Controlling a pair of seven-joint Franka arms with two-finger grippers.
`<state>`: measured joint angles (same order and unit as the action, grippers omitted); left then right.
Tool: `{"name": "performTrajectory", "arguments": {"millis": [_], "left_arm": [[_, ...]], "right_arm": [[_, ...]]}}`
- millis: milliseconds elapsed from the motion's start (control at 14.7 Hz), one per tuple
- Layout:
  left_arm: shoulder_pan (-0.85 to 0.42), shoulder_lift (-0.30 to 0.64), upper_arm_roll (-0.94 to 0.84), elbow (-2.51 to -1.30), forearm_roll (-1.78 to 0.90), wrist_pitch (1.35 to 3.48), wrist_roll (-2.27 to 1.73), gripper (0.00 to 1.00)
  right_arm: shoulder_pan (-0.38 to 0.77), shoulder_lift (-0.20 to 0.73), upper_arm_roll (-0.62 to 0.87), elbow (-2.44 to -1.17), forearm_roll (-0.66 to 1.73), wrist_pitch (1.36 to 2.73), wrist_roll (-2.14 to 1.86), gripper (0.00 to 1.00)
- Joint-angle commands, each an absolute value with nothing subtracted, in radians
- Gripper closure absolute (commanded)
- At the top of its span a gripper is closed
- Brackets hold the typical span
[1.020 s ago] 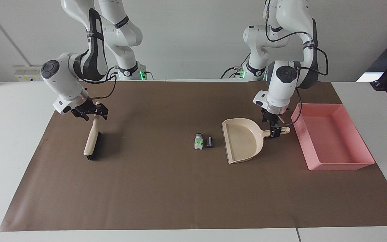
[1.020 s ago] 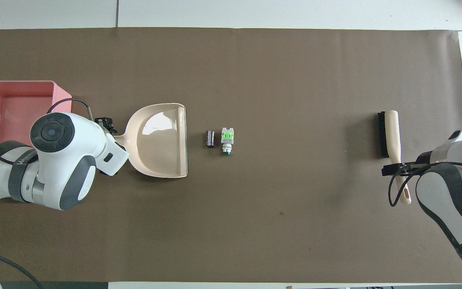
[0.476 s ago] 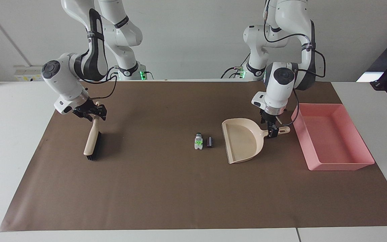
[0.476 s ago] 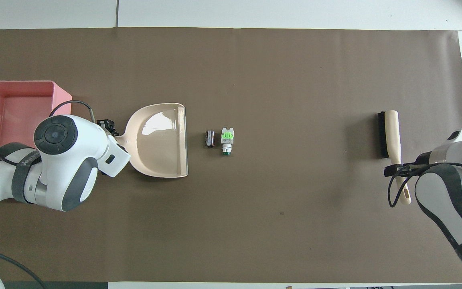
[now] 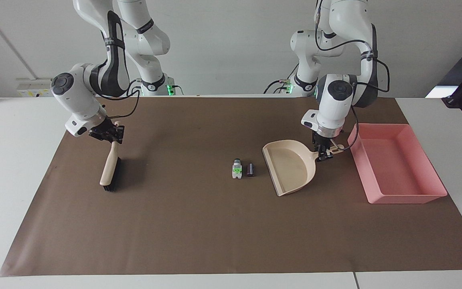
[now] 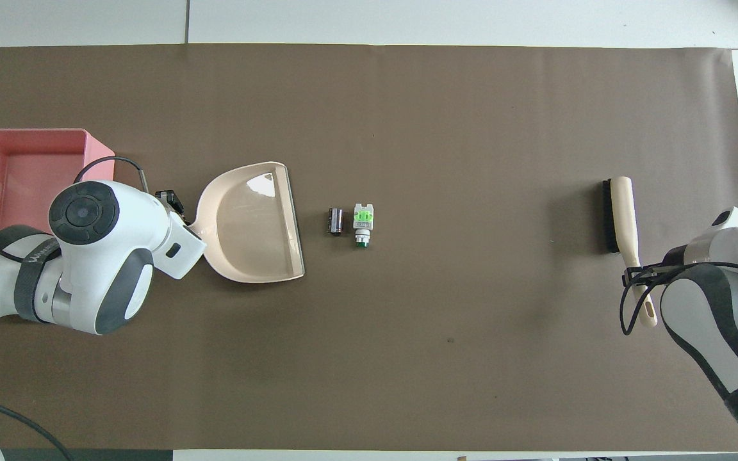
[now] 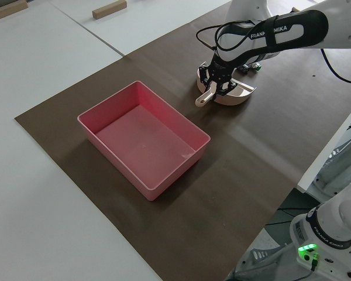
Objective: Clean e-waste and dump in bin
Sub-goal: 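Lift the brush with the right gripper while the left gripper holds the dustpan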
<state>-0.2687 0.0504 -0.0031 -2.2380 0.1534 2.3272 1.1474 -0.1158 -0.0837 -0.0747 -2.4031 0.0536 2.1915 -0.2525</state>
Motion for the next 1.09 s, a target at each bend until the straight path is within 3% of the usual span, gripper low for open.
{"name": "performTrajectory", "arguments": {"millis": [0,136,340,612,1020], "left_arm": [[-0.27,0.054,0.005,-2.172,0.17,2.277,1.138,1.0],[-0.276,0.054,0.005,-2.1,0.17,2.156,1.135,1.0],[-0.287,0.055,0.005,-2.085,0.216,2.143,1.109,1.0],[-0.311,0.11,0.003,-2.02,0.297,2.141,1.109,1.0],[-0.37,0.195,0.002,-1.959,0.347,2.168,1.112,1.0]], "right_arm": [[-0.109,-0.097,-0.061,-2.37,0.035,2.131,-0.206,1.0],[-0.063,-0.081,-0.06,-2.307,0.034,2.071,-0.167,1.0],[0.062,-0.077,-0.06,-2.218,0.012,1.99,-0.013,1.0],[0.247,-0.074,-0.058,-2.21,-0.051,2.012,0.194,1.0],[0.513,0.009,-0.058,-2.148,-0.069,2.007,0.38,1.0]]}}
